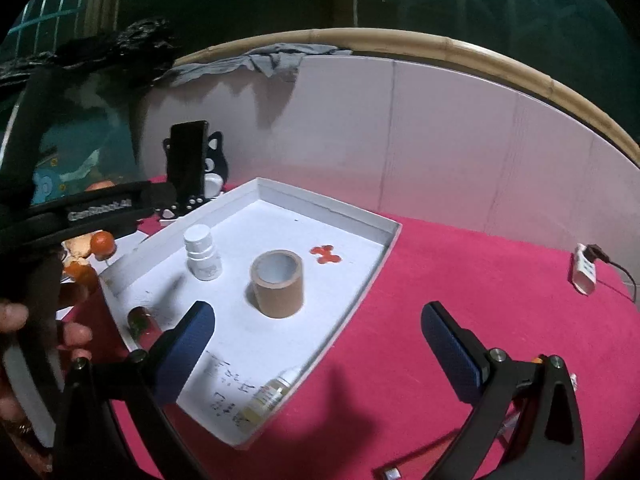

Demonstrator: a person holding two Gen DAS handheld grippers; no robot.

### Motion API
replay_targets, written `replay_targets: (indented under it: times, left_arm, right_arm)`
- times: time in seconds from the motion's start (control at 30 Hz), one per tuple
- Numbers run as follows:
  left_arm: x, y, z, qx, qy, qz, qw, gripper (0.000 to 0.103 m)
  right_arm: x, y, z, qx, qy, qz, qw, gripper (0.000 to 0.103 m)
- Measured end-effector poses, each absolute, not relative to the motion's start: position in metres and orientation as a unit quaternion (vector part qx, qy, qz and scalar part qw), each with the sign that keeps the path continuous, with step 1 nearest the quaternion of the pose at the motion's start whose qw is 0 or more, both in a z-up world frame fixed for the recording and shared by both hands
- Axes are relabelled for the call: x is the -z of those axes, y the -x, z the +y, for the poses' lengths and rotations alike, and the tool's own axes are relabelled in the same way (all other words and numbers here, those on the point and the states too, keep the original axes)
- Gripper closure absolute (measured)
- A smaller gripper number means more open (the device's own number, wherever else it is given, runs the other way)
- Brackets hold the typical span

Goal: Organize rigid objects
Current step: 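Release the pill bottle with the left gripper while the right gripper drops the dropper bottle in the tray, then move both grippers back toward the remaining items on the table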

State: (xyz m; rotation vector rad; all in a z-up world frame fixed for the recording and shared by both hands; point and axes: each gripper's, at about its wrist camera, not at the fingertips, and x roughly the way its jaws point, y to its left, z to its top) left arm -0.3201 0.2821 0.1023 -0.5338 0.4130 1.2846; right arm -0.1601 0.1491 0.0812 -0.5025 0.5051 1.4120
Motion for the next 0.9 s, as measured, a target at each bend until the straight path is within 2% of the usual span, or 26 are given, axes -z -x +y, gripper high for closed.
replay_targets:
  times: [0.53,0.9]
  left_arm:
    - [-0.1,0.264,0.257,-0.543,0.219,0.229,0.778,0.011]
    - [-0.08,0.178,0.206,-0.401,0.174,0.299,0.848,0.011]
  right_arm:
    - [-0.093,0.103,0.114,-0.593,0.191,0.251,0.741,0.0]
    - [-0.093,-0.037,0.027,-0.468,0.082,0.306,0.825,0.0]
